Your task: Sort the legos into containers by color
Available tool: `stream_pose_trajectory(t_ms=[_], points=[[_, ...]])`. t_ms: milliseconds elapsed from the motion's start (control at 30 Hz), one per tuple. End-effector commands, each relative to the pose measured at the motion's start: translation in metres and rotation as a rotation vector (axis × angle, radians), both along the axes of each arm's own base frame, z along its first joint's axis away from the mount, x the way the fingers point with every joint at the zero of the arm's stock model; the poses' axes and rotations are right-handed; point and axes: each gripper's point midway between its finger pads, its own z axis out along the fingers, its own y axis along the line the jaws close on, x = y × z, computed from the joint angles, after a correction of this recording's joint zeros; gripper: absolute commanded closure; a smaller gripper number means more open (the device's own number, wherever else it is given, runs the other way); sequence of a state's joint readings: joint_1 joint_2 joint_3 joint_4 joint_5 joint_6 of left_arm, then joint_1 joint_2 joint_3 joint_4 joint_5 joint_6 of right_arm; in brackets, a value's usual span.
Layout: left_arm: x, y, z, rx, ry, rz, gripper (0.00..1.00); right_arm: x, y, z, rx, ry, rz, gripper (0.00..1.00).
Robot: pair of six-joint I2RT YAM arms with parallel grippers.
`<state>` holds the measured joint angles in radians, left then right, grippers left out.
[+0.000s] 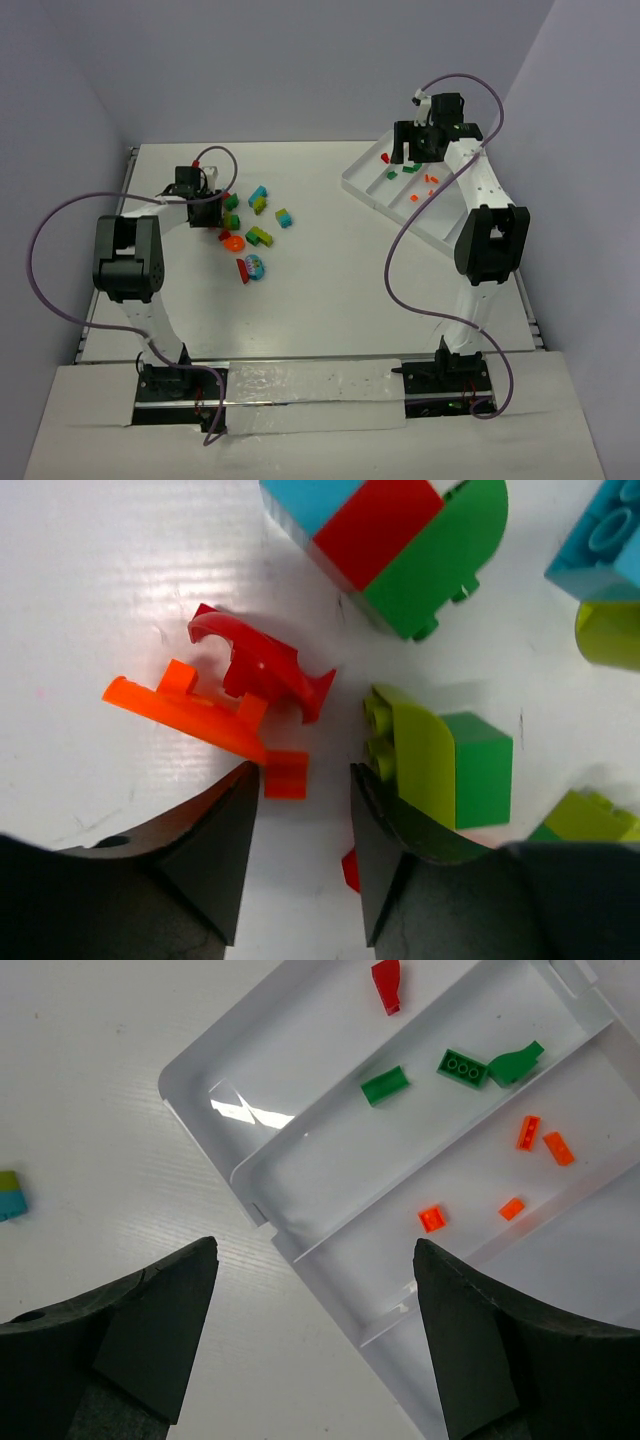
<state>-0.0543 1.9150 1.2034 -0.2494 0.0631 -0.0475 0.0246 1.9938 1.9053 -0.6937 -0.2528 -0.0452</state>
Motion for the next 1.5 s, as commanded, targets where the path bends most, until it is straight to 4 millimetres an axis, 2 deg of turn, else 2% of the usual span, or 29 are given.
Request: stream_pose_trajectory(t_ms=[0,133,333,500,833,1067,1200,1267,1367,1400,1467], points=[[0.01,0.004,-0.008,0.035,0.012,0.026,0.52,-0.003,0.002,0.021,0.006,-0.047,0.005,0.14],[0.009,0.006,-0.014,0.048,0.031,0.026,0.57,-0.003,0.003,0.02,0.002,-0.047,0.01,0.14],[-0.003,0.007,-0.018,0.058,0.06,0.013,0.61,-0.003,0.003,0.021,0.004,-0.048,0.011,0.14],[-0.013,0.01,-0.016,0.073,0.073,0.007,0.61,-0.003,0.003,0.021,0.006,-0.048,0.012,0.14],[-0.034,0.012,-0.03,0.092,0.122,0.011,0.62,-0.003,0.005,0.022,0.015,-0.048,0.013,0.14],[-0.037,0.01,-0.033,0.085,0.132,0.003,0.71,-0.003,0.006,0.021,0.023,-0.045,0.013,0.14],[-0.036,0.01,-0.032,0.083,0.138,0.003,0.82,-0.005,0.008,0.02,0.032,-0.041,0.02,0.14],[-0.034,0.005,-0.028,0.058,0.131,-0.007,0.85,-0.007,0.011,0.021,0.038,-0.043,0.028,0.14],[-0.027,-0.01,0.001,-0.035,0.079,-0.027,0.92,-0.017,0.028,0.025,0.065,-0.055,0.083,0.14],[-0.025,-0.015,0.013,-0.07,0.06,-0.032,0.94,-0.019,0.034,0.026,0.071,-0.059,0.101,0.14],[-0.022,-0.035,0.052,-0.207,0.014,-0.058,0.98,-0.029,0.05,0.034,0.09,-0.084,0.161,0.15]])
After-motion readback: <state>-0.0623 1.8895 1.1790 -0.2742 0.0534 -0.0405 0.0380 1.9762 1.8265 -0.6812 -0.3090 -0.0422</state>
